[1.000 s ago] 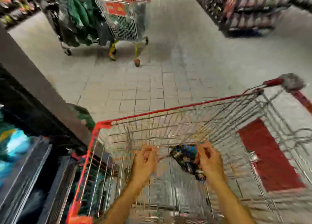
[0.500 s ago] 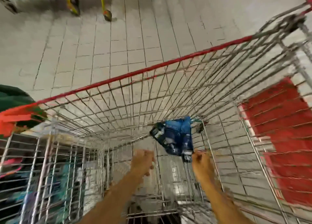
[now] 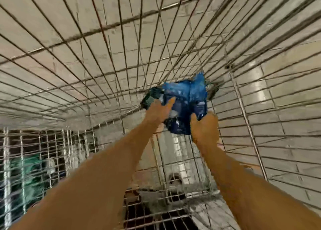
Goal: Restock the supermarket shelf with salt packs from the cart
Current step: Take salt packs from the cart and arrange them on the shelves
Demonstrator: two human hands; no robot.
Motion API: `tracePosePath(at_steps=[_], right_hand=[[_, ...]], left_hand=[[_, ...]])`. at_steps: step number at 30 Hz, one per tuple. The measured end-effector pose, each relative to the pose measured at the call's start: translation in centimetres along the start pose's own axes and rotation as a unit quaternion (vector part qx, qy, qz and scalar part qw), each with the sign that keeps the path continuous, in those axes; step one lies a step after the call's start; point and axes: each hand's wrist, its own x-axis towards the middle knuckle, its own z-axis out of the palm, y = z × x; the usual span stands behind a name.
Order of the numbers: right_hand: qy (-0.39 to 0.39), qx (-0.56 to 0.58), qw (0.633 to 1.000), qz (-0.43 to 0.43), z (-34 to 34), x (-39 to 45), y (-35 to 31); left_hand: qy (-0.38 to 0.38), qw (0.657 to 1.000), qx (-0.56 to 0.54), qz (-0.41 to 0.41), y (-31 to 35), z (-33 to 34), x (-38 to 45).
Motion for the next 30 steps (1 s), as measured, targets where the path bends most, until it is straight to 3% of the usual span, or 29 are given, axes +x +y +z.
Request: tracePosePath(at_steps=[3, 6, 13, 16, 18, 22, 27, 30], right_hand=[[0.034, -0.088, 0.995, 0.04, 1.1, 0.6, -0.6], [0.05, -0.108, 0.992, 0.051, 2.1, 1.1, -1.2], [0.068, -0.055, 0.994, 0.065, 2.0, 1.4, -0.9], [0.033, 0.091, 0.993, 0.064, 0.8, -0.3, -0.2], [-0.021, 0.239, 0.966, 0.092, -0.7, -1.7, 0.3], [-0.135, 0.436, 0.866, 0.203, -4.7, -4.9, 0.4], [-0.267, 0.498, 0.783, 0.261, -10.6, -10.7, -0.4], [-0.321, 0.469, 0.783, 0.254, -14.3, -13.5, -3.1]], left_hand=[[0.014, 1.0, 0.004, -0.023, 0.1, 0.8, 1.9], [0.005, 0.998, -0.05, -0.04, 0.0, 1.7, 3.1], [-0.025, 0.988, -0.136, -0.069, -1.5, 1.9, 2.5], [-0.036, 0.985, -0.152, -0.07, -2.8, 0.8, 1.1], [-0.051, 0.985, -0.156, -0.06, -3.8, -0.3, -0.5], [-0.054, 0.976, -0.196, -0.078, -4.9, -3.0, -5.9], [-0.026, 0.961, -0.257, -0.102, -3.5, -7.0, -14.7], [-0.006, 0.953, -0.288, -0.094, -1.6, -9.8, -20.1]])
